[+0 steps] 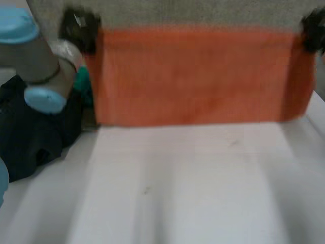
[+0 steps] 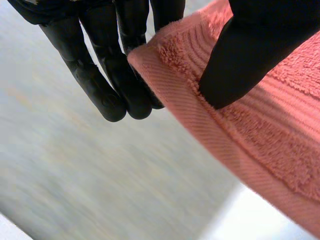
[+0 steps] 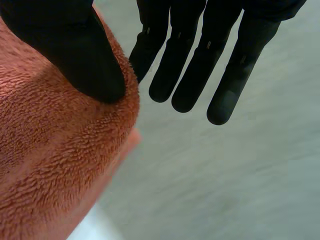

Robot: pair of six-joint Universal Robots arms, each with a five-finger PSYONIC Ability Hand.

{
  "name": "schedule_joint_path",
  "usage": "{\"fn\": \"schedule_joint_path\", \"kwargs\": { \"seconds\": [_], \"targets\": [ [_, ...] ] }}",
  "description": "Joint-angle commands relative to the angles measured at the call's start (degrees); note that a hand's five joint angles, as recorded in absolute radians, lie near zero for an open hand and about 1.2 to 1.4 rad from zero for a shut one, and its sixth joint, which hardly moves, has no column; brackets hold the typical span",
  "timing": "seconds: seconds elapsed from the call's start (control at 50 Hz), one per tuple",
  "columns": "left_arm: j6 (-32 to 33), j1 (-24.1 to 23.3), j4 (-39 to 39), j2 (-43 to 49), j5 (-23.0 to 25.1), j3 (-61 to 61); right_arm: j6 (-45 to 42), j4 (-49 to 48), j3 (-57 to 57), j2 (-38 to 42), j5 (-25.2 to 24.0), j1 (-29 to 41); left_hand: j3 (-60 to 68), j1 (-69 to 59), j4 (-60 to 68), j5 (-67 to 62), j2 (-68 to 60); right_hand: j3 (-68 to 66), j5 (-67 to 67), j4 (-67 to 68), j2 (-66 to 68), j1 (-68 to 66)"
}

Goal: Fold the laundry.

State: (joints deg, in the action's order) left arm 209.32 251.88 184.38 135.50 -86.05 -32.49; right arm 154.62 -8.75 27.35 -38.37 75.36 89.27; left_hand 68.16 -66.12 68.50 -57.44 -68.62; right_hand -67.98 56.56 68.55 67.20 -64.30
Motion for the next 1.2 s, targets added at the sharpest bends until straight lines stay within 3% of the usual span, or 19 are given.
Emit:
{"fn": "schedule_joint_path", "kwargs": {
  "seconds": [0.02,0.12,0.26,0.44,0.6,0.68,0.82,0.88,0.98,1.2],
  "targets": [
    [-10.6,1.2,14.5,-2.2,-6.2,6.5,12.5,-12.8,4.4,-7.8,5.4,-0.2,11.8,-13.9,11.5,-12.6,-11.4,-12.0,13.4,11.4,12.8,-15.7],
    [-12.5,1.0,14.7,-2.7,-3.0,1.3,11.4,-8.4,9.0,-9.4,-0.4,-0.1,11.8,-13.9,11.5,-12.6,-11.4,-12.0,13.4,11.4,12.8,-15.7],
    [-12.1,0.8,15.2,-3.2,1.5,-9.4,9.7,-2.7,14.8,-9.5,-3.3,-0.6,11.8,-13.9,11.5,-12.6,-11.4,-12.0,13.4,11.4,12.8,-15.7],
    [-8.6,0.9,11.6,-3.2,0.6,-24.3,1.2,3.1,25.2,-6.5,-5.9,-1.7,11.8,-13.9,11.5,-12.6,-11.4,-12.0,13.4,11.4,12.8,-15.7],
    [3.7,-0.4,0.3,-8.2,-0.4,-39.1,-10.9,14.3,37.1,-8.9,-5.7,-4.3,11.8,-13.9,11.5,-12.6,-11.4,-12.0,13.4,11.4,12.8,-15.7],
    [13.4,-1.7,-9.3,-15.6,-2.1,-48.9,-18.0,22.0,43.8,-14.6,-5.6,-6.5,11.8,-13.9,11.5,-12.6,-11.4,-12.0,13.4,11.4,12.8,-15.7],
    [20.1,-4.3,-22.6,-25.6,-3.4,-59.3,-37.9,36.8,54.9,-25.4,-3.4,-11.9,11.8,-13.9,11.5,-12.6,-11.4,-12.0,13.4,11.4,12.8,-15.7],
    [20.3,-5.1,-27.1,-28.3,-3.3,-59.7,-42.2,40.5,56.4,-27.6,-2.8,-12.8,11.8,-13.9,11.5,-12.6,-11.4,-12.0,13.4,11.4,12.8,-15.7],
    [19.2,-5.0,-29.1,-27.7,-2.4,-55.1,-37.7,38.2,55.0,-27.1,-2.8,-11.7,11.8,-13.9,11.5,-12.6,-11.4,-12.0,13.4,11.4,12.8,-15.7],
    [12.8,-1.4,-22.8,-9.5,-0.7,-30.4,-24.8,20.4,45.5,-19.6,-2.1,-6.9,11.8,-13.9,11.5,-12.6,-11.4,-12.0,13.4,11.4,12.8,-15.7]
  ]
}}
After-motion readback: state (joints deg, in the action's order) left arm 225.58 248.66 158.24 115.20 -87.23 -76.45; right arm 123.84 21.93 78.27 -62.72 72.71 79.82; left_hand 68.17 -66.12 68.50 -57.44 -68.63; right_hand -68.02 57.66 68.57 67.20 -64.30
